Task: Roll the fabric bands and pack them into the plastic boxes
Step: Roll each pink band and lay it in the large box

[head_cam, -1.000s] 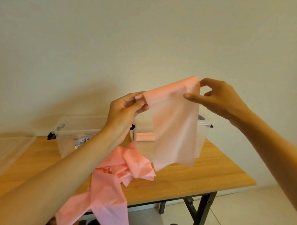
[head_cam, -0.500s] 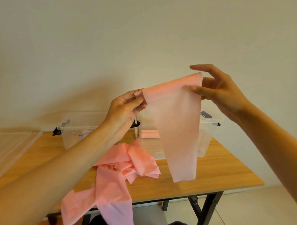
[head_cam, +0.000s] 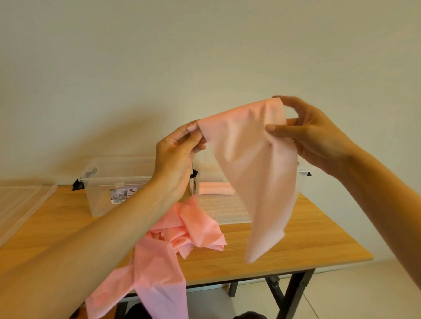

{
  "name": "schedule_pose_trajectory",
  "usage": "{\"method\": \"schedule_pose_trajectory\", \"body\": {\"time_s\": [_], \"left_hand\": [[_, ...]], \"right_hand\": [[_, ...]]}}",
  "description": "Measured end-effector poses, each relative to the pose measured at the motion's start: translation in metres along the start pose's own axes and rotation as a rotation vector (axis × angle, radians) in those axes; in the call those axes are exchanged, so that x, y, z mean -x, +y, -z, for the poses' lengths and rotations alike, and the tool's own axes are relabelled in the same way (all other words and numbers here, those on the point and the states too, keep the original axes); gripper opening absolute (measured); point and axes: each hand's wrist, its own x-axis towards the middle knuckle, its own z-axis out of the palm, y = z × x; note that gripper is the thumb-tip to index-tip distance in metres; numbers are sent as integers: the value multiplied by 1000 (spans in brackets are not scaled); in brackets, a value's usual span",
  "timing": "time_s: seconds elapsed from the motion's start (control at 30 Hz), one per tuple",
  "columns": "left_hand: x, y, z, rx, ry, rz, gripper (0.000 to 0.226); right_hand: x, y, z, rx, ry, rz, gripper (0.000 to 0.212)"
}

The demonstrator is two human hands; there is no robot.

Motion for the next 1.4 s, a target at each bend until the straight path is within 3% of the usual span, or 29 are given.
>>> {"method": "schedule_pose_trajectory", "body": {"time_s": [0.13,0.37,0.53,0.67,0.83,0.9,1.0,1.1,1.4], "left_hand": [[-2,1,1,-18,-39,1,20],[-4,4,4,-25,-108,42,21],[-7,4,9,-30,-138,67,22],[-4,1,8,-61,-141,87,23],[4,4,4,-82,-173,133,16],[5,6,4,-78,-233,144,25],[3,5,5,-404,-338,-1,44],[-3,4,6,-619,-381,-158,41],[-5,0,16,-797,-417,-312,21]], "right_hand": [[-2,10,0,235,86,-6,58],[-15,8,9,156,70,193,27],[-16,5,12,203,-32,156,38],[-16,8,11,285,1,189,38],[-15,9,11,346,62,189,24],[-14,9,11,362,79,192,21],[-14,8,10,362,84,186,20],[-14,8,10,356,70,170,20],[-13,16,10,262,39,30,33]]}}
